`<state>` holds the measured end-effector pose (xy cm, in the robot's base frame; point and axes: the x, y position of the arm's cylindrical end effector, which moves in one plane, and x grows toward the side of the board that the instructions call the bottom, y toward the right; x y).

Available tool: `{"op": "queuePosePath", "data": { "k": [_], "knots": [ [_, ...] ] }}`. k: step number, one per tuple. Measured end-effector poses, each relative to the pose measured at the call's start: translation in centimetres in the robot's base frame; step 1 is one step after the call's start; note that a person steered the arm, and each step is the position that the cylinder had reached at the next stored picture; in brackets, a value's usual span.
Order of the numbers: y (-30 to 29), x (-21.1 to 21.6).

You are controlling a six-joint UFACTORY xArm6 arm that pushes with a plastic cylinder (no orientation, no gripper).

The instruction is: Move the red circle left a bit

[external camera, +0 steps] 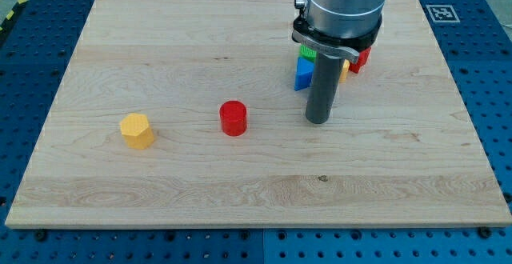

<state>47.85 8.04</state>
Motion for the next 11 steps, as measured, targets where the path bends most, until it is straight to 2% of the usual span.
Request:
{"op": "queuePosePath", "data": {
  "k": [6,11],
  "knots": [
    [-7.5,-1.8],
    [-9.4,-1.8]
  ]
}}
